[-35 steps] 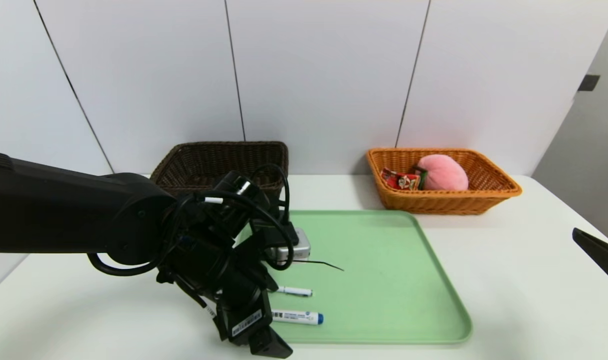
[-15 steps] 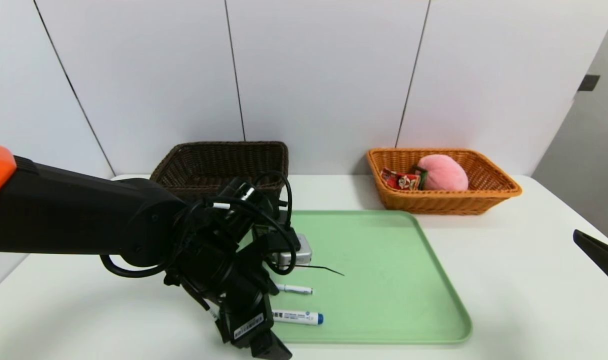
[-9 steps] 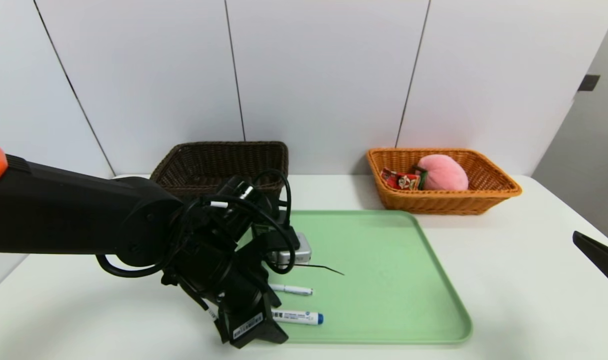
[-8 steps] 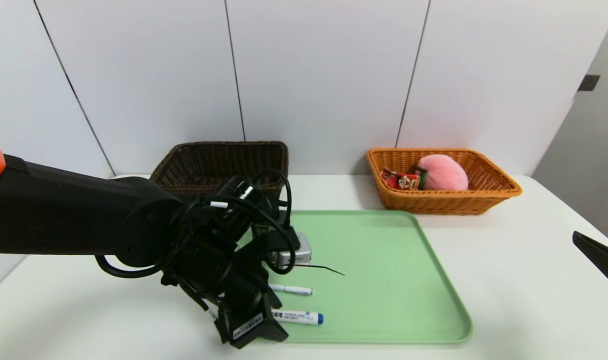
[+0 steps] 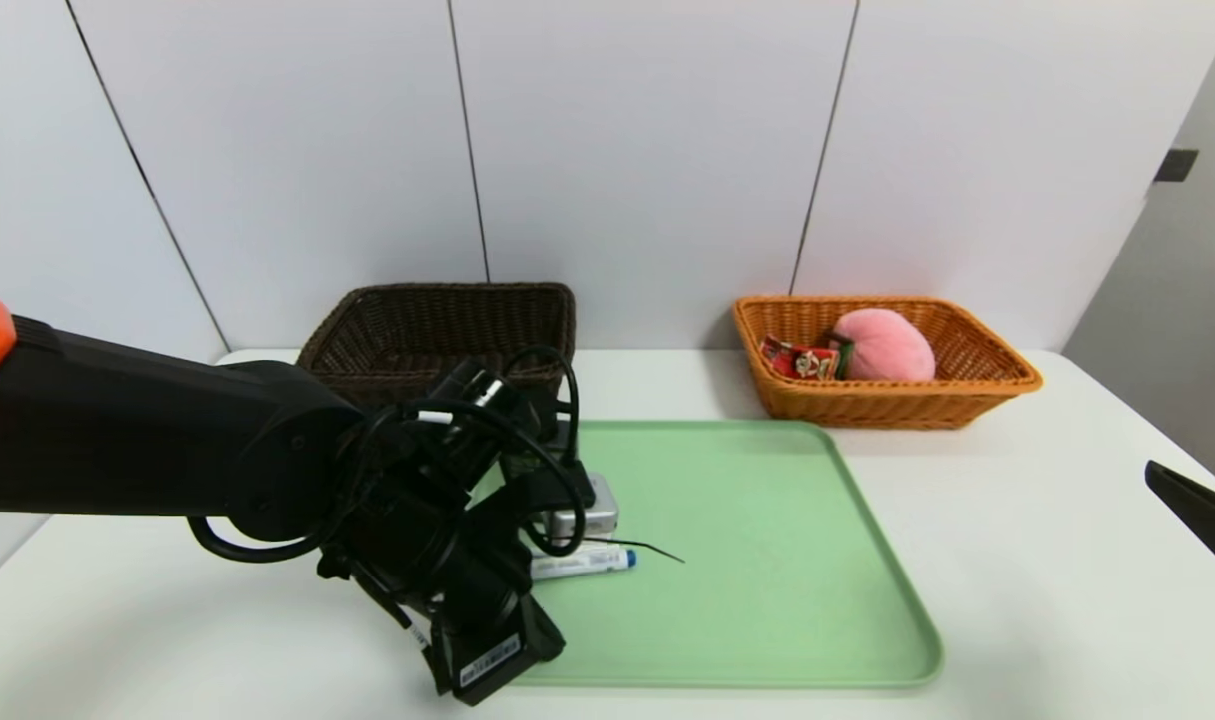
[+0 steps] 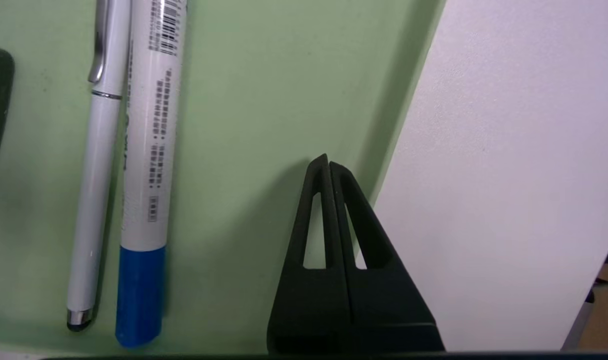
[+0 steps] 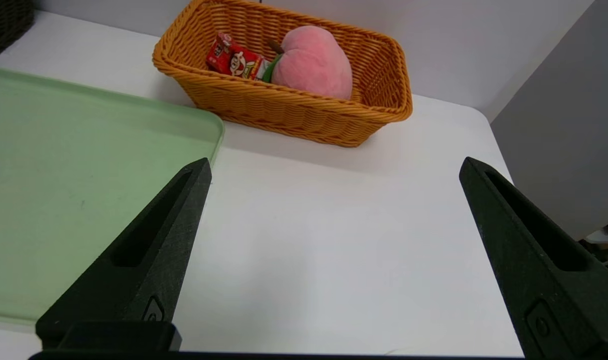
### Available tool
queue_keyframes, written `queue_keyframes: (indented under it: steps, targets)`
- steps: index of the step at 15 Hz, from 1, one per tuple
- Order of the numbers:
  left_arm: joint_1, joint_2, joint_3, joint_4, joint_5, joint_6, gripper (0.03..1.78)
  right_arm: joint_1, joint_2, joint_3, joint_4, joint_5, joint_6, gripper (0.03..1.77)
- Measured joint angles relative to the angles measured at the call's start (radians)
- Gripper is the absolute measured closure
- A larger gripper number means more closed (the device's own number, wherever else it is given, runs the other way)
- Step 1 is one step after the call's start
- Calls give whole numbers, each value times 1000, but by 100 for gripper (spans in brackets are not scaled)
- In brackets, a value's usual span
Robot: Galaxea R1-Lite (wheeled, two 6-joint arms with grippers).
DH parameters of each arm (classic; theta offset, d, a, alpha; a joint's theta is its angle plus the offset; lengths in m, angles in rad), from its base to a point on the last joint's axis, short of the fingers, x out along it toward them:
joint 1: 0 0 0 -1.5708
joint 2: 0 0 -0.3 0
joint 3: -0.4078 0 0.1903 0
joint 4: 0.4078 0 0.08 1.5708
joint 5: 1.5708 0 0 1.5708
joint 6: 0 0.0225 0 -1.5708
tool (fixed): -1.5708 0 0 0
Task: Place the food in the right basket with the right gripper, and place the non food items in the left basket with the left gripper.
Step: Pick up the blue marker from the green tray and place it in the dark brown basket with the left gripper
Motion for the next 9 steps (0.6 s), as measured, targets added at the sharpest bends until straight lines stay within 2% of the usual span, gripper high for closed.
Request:
queue_keyframes:
  steps: [4,9]
  targets:
    - [0,-4,0,0,0,0,177,0,4,0,0,23,1,9]
    - [3,-15,-1,-1,3,-3,177,0,3,1,1,24,1,9]
